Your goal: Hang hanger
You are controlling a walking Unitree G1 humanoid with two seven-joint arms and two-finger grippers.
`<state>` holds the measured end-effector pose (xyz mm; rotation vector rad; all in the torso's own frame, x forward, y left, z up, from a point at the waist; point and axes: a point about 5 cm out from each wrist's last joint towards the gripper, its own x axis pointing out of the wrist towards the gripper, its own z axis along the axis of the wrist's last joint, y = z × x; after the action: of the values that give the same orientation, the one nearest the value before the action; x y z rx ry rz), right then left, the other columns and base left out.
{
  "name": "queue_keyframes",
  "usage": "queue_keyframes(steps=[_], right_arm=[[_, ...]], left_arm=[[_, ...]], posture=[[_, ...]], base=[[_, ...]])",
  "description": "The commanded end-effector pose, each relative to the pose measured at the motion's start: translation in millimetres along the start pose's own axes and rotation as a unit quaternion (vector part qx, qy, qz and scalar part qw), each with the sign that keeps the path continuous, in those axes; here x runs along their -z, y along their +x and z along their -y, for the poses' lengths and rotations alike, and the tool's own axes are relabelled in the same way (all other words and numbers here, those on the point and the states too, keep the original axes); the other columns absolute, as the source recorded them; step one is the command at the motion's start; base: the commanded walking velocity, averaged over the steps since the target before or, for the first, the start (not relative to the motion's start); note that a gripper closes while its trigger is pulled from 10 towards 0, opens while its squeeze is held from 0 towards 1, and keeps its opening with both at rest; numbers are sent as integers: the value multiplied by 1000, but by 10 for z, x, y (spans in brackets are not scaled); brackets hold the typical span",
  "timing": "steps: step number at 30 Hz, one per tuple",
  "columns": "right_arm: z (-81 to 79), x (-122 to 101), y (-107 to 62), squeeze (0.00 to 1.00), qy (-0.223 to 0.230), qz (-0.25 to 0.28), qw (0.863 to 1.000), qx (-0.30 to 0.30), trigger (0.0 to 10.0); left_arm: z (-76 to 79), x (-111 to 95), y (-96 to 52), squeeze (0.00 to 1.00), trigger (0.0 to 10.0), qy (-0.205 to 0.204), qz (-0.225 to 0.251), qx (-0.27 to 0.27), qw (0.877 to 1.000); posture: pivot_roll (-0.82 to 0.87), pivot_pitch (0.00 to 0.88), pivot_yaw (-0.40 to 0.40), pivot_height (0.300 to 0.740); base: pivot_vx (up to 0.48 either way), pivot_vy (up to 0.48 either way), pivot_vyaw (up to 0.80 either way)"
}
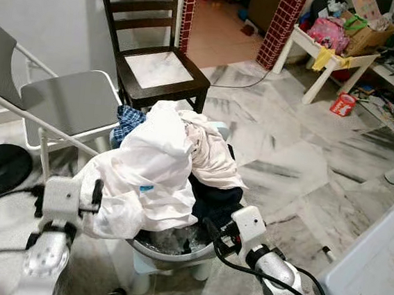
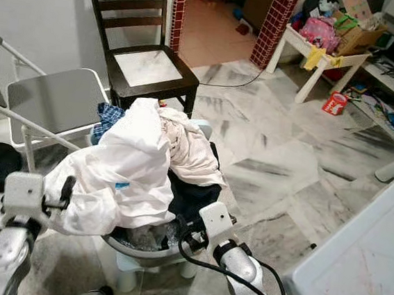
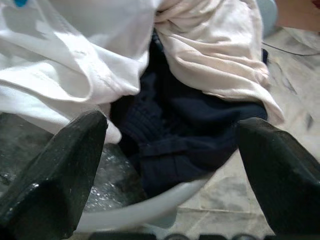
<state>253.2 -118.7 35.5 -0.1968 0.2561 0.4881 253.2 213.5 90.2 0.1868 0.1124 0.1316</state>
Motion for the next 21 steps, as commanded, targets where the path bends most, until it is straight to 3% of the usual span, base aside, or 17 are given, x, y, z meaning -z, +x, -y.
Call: queue_keyframes(steps=[1,14,21], right_arm=[[66,9,-67,0,-1,-5,1000,16,10000],[133,45,-235,0,-6,-17,999,30,10000],[123,27,-268,0,-8,-23,999,31,10000]], left_arm=[[12,47,53,0,10000,0,-11,8,1000],[103,64,281,0,10000,-27,-25,34,999],[31,103,415,0,10000,-42,-46,38,997]], posture=[[-10,169,-84,740],[-68,193,-85,740],[-76,194,-90,740]], base=[[0,0,0],[0,0,0],[0,0,0]])
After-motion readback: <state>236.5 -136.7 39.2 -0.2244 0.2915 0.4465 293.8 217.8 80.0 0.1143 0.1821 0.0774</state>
